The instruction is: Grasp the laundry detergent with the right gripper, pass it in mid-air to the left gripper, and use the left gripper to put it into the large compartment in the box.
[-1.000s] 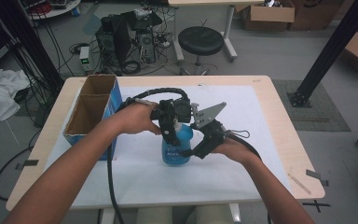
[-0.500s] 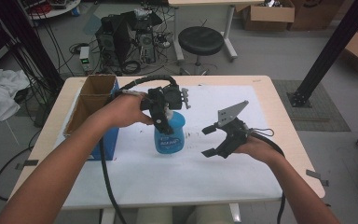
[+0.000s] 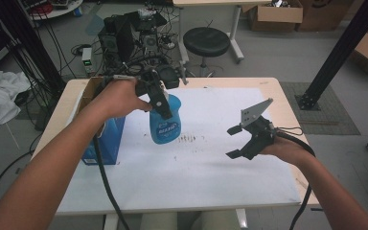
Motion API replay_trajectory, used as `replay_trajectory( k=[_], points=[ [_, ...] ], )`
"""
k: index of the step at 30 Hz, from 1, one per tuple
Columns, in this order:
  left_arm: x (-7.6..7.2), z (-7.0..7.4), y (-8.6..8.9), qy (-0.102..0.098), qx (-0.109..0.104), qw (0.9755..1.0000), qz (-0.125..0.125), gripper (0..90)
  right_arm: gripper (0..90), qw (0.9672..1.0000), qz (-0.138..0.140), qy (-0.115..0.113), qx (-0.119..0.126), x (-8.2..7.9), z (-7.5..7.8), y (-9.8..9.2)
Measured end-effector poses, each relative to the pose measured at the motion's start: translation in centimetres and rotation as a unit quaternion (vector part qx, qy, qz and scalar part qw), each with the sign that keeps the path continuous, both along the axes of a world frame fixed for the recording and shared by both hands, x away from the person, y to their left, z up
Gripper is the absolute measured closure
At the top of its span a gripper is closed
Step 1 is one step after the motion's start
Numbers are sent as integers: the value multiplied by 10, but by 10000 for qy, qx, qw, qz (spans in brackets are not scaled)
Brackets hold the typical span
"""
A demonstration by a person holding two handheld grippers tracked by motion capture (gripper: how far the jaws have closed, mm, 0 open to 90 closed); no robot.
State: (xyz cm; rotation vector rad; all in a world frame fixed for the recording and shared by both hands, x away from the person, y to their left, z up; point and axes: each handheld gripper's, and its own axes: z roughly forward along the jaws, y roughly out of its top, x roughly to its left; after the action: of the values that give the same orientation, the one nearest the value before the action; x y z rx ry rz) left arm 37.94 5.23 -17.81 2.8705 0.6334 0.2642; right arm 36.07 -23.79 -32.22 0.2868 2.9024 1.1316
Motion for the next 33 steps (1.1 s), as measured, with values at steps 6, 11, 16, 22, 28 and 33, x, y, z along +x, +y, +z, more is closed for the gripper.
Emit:
replay_trajectory(
  k=[6, 11, 16, 22, 28, 33],
  points=[
    [6, 17, 6, -74, -26, 9968, 792, 378, 159, 9994, -13, -14, -340, 0, 8, -8],
    [10, 32, 14, -181, -144, 9906, 1349, 378, 159, 9977, 3, -45, -676, 1, 13, -12],
    [16, 49, 25, -280, -284, 9800, 1948, 378, 161, 9957, 18, -59, -926, 0, 21, -14],
    [20, 65, 35, -421, -223, 9677, 2476, 379, 164, 9950, 88, -6, -997, 3, 26, -18],
    [23, 82, 49, -395, -338, 9525, 3000, 379, 166, 9945, 146, -58, -1034, 4, 29, -15],
    [24, 91, 63, -346, -267, 9387, 3418, 379, 167, 9951, 178, -64, -965, 3, 31, -14]
  ],
)
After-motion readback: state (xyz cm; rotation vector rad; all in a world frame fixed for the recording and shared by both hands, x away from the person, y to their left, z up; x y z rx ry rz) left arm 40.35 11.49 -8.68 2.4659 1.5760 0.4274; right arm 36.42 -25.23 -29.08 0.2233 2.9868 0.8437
